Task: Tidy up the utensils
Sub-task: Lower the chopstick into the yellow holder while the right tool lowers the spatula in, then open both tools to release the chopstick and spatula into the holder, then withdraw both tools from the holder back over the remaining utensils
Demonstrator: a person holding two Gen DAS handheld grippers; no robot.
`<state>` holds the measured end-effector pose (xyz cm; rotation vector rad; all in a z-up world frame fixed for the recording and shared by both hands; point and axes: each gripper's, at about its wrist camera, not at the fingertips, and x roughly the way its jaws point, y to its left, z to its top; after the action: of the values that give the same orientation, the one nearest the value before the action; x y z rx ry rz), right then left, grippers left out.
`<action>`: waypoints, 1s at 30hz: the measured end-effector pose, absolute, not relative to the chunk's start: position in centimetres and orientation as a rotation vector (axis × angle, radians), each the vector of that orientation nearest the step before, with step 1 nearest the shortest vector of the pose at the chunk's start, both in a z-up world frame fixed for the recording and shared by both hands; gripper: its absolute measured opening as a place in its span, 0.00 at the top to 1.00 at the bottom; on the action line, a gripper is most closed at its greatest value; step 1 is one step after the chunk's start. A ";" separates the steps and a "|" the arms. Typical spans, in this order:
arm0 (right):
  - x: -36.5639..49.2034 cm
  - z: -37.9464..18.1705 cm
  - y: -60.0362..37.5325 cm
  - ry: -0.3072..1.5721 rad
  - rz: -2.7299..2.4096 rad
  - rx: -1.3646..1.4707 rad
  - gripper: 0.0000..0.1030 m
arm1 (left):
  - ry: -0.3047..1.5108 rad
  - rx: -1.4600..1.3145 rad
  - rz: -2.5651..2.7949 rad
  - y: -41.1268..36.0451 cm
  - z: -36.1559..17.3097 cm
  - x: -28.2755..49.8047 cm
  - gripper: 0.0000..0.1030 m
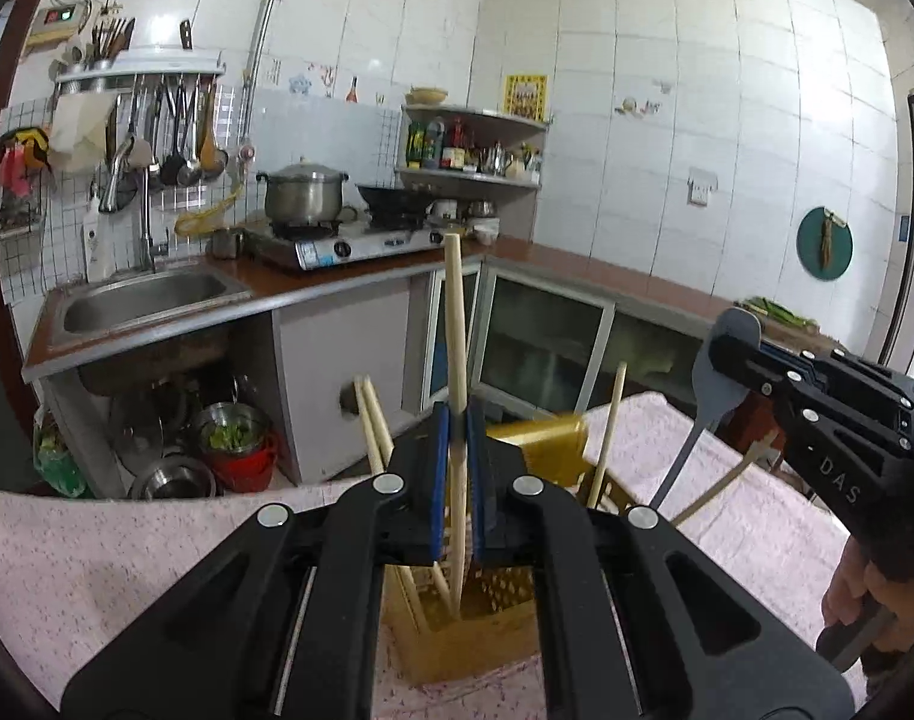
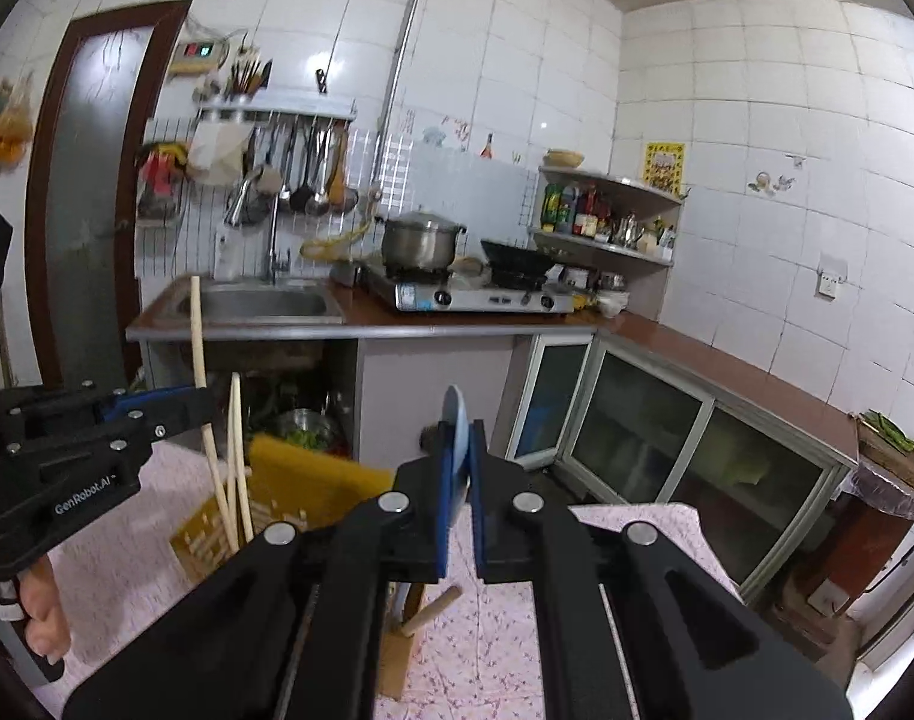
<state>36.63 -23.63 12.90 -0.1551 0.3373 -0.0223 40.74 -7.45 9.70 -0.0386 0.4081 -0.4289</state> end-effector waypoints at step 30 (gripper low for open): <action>27.0 6.4 -26.6 0.555 -0.016 0.042 0.29 | 0.698 -0.105 -0.244 0.2 4.2 30.5 0.05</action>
<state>26.96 -26.62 6.45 0.0417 0.5551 -0.0155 30.46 0.21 4.19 -0.1047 0.6979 -0.2440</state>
